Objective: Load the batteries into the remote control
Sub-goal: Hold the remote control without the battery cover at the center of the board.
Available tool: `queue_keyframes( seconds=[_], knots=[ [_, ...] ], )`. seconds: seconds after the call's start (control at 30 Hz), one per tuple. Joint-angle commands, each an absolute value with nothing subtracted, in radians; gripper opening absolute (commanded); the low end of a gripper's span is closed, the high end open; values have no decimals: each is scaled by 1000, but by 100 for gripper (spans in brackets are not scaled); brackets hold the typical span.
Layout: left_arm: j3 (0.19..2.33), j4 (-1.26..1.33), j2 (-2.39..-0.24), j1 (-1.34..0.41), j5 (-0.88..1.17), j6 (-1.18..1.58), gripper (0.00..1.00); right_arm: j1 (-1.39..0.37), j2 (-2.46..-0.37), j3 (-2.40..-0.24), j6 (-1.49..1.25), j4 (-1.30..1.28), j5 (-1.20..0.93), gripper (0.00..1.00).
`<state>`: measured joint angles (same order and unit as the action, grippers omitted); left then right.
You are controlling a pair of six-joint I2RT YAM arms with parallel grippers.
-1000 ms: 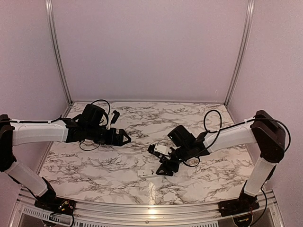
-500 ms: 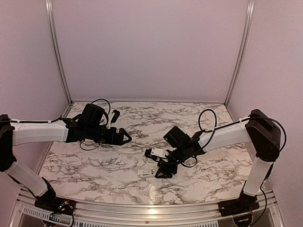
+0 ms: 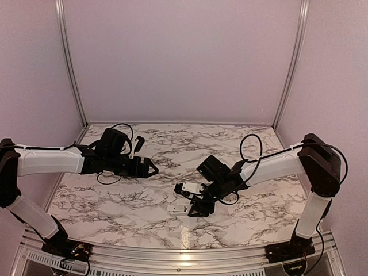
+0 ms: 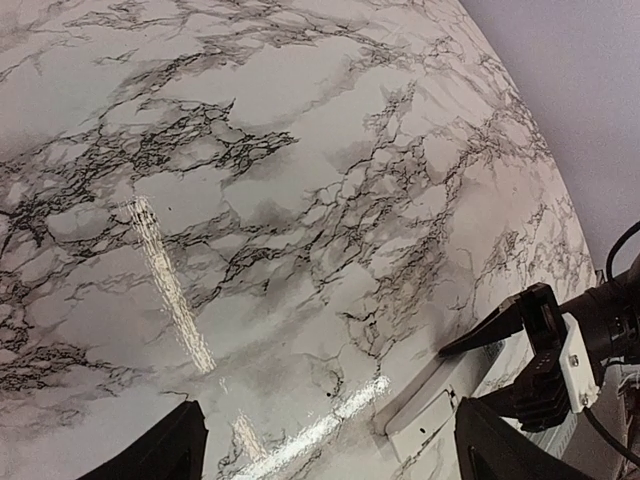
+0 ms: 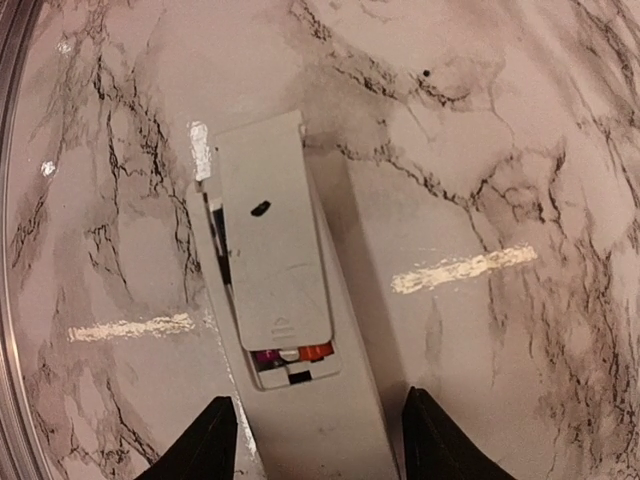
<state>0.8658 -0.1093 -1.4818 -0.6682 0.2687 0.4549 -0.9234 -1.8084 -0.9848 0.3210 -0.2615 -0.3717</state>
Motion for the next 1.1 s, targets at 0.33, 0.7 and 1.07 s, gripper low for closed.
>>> queue_keyframes(
  seconds=[0.33, 0.7, 1.07],
  knots=[
    [845, -90, -1540, -662, 280, 471, 84, -959, -1806, -968, 195, -245, -243, 44],
    [854, -84, -1590, -661, 288, 483, 80, -1007, -1803, -946, 85, -188, -154, 36],
    [826, -31, -1630, -662, 340, 510, 65, -1027, -1791, -981, 110, -167, -191, 75]
  ],
)
